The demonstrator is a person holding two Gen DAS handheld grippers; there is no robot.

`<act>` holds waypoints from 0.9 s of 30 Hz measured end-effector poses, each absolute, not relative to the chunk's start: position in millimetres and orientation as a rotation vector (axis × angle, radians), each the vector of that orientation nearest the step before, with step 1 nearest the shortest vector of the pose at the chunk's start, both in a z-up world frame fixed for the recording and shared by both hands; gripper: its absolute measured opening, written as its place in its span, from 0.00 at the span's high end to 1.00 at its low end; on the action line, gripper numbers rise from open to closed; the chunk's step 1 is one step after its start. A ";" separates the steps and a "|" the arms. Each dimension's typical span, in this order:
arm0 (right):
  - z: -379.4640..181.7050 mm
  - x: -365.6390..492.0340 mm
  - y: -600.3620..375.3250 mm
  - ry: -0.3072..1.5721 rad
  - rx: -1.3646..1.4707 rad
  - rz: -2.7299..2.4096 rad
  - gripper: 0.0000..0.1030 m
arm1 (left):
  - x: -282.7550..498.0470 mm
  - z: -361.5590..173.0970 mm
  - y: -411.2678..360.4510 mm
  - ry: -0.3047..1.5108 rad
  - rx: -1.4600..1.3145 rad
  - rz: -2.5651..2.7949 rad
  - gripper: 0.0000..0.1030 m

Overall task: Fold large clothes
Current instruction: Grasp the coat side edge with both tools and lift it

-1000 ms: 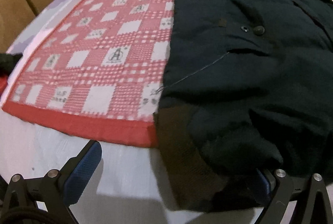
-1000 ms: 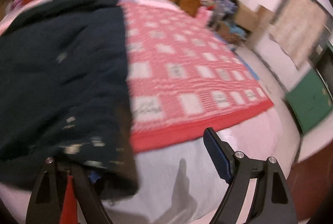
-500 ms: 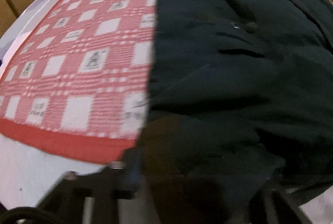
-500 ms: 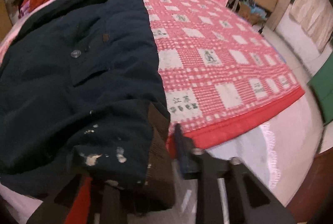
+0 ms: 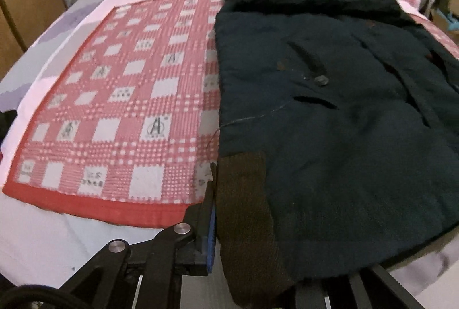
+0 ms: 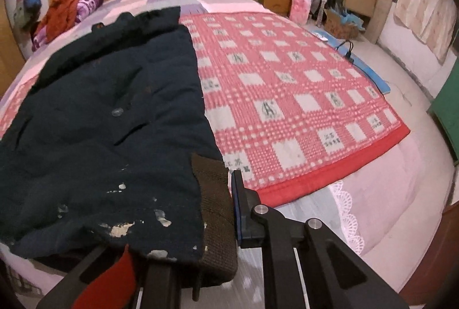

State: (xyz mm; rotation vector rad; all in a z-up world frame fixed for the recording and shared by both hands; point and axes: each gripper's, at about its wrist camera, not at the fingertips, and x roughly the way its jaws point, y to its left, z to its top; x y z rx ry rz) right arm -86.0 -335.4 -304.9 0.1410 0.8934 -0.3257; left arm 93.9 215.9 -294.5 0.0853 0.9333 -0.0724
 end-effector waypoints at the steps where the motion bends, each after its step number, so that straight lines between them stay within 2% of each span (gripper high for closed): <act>1: -300.5 -88.9 -333.7 0.889 0.136 -0.322 0.89 | 89.3 -289.3 216.3 0.931 0.085 -0.078 0.84; 9: -266.9 -137.5 -329.5 0.925 0.132 -0.302 0.89 | 33.1 -270.3 223.5 1.012 0.102 -0.112 0.84; 19: -192.0 -252.1 -307.3 1.134 0.087 -0.284 0.89 | -63.6 -228.8 236.3 1.233 0.069 -0.127 0.84; 23: -163.6 -262.4 -305.6 1.151 0.069 -0.284 0.89 | -46.6 -213.1 237.7 1.222 0.084 -0.146 0.84; 27: -144.9 -228.3 -305.5 1.055 0.060 -0.256 0.89 | 6.5 -199.5 233.7 1.132 0.096 -0.165 0.84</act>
